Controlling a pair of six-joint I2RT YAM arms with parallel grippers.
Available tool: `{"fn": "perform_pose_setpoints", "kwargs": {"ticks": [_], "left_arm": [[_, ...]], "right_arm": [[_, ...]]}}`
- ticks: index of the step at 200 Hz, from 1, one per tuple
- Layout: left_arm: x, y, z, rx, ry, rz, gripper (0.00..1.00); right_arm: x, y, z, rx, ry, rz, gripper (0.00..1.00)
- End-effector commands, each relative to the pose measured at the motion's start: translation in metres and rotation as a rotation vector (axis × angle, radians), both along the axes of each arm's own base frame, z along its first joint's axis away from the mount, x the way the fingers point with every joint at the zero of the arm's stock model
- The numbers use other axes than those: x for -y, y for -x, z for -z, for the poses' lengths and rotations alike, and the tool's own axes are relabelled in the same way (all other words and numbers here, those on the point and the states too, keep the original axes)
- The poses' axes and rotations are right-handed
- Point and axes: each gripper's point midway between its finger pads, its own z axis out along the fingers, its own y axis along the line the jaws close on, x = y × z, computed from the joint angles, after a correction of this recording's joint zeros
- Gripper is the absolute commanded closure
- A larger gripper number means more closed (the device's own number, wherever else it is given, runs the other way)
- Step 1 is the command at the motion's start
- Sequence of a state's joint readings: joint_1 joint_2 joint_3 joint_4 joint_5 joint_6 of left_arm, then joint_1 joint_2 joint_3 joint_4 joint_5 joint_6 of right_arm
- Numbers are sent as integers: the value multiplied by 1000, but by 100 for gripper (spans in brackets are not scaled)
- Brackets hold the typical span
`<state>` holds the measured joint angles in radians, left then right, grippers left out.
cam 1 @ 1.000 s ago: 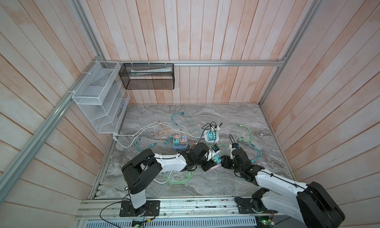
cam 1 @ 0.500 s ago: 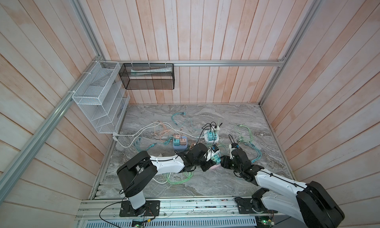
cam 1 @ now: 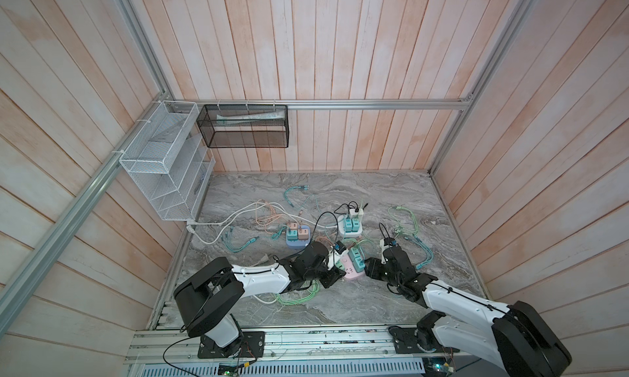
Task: Pull the plug off the socket
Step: 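Pull the left gripper back from the pink strip, drawing the mint plug out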
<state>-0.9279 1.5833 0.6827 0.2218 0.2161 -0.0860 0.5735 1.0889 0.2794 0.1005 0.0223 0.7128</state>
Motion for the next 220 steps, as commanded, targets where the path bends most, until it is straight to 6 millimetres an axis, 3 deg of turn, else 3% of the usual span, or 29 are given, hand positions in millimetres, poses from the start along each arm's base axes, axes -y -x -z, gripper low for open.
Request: {"fn": "perform_pose_setpoints", "kwargs": {"ticks": [1,61,120,166,190,220], "left_arm": [[0,-3,-15,-40,94,-44,90],[-1,-2,-19,-109,180,-46,85],[-33,-13,-7,-191,245,-147,80],[-38,-24,-15,-209,299,-166,72],[-38,-24,-14,-241,328,-154,63],[-42,-22,-6,-261,310,-169,40]], "right_arm": [[12,11,16,-52,73,5,44],[11,3,9,-10,72,12,43],[12,2,12,-18,75,11,43],[10,1,12,-24,75,6,43],[9,0,12,-31,78,-2,43],[10,1,12,-34,82,0,43]]}}
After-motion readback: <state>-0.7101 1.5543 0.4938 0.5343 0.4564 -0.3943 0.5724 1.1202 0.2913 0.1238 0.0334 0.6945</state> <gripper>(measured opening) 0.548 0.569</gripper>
